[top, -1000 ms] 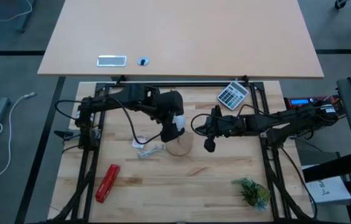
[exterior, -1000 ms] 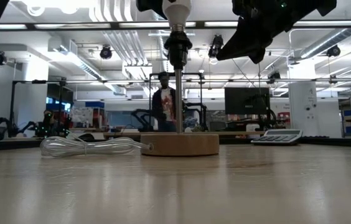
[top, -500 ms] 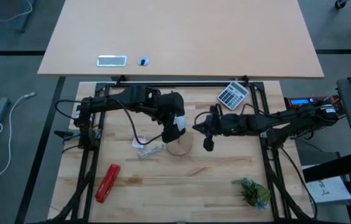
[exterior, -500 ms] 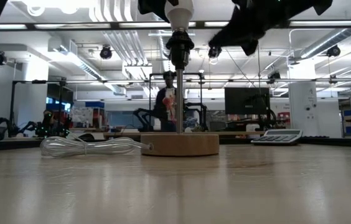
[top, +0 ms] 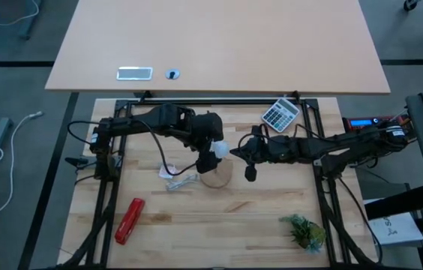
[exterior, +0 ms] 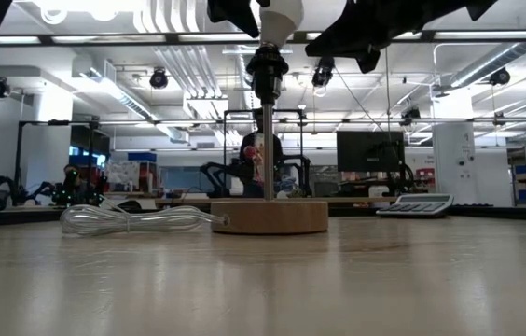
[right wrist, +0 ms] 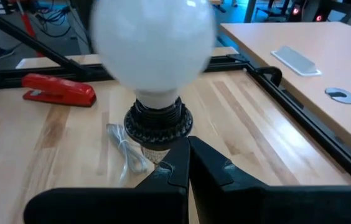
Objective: Screw lightbulb
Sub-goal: Insert the lightbulb into the brown lamp
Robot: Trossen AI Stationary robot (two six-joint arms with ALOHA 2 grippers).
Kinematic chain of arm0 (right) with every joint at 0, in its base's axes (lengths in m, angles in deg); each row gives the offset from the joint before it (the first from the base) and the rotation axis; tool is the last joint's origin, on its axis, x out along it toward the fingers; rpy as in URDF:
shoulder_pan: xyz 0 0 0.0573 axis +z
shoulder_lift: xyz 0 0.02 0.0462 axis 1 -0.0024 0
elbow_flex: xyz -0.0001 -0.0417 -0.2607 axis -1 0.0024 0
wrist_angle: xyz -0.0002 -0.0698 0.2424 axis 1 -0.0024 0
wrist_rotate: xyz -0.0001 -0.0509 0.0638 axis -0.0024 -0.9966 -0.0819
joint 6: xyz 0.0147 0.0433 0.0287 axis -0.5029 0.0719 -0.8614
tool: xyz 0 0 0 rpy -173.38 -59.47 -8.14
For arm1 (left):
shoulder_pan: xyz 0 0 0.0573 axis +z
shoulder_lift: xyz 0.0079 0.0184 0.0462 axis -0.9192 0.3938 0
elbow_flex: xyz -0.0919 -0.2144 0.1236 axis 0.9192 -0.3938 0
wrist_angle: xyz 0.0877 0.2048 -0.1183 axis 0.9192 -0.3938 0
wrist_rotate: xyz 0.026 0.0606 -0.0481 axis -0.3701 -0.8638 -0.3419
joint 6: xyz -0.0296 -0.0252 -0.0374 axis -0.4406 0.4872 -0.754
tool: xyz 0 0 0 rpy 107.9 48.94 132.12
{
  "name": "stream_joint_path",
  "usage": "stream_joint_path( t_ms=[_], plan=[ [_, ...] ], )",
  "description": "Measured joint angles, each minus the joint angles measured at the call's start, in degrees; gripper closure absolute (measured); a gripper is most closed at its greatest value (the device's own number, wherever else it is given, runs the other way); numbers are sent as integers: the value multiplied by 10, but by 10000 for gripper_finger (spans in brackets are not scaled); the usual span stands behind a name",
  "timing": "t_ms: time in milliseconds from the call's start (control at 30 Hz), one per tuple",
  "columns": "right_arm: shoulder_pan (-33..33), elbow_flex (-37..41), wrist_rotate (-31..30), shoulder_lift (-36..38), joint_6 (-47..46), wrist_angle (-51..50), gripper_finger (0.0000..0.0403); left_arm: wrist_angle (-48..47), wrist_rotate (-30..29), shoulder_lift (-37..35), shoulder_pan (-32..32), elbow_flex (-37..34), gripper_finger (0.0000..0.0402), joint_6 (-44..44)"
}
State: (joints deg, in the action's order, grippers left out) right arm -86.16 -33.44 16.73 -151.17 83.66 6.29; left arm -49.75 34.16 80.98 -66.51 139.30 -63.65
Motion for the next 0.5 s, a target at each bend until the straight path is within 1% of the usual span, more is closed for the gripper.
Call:
stream_joint_path(
  t_ms=[200,500],
  plan=[
    [0,0,0,0,-1,-3,403,1,0,0,-3,0,97,-7],
    [0,0,0,0,-1,-3,403,-17,0,-9,-3,0,117,-12]
  ],
)
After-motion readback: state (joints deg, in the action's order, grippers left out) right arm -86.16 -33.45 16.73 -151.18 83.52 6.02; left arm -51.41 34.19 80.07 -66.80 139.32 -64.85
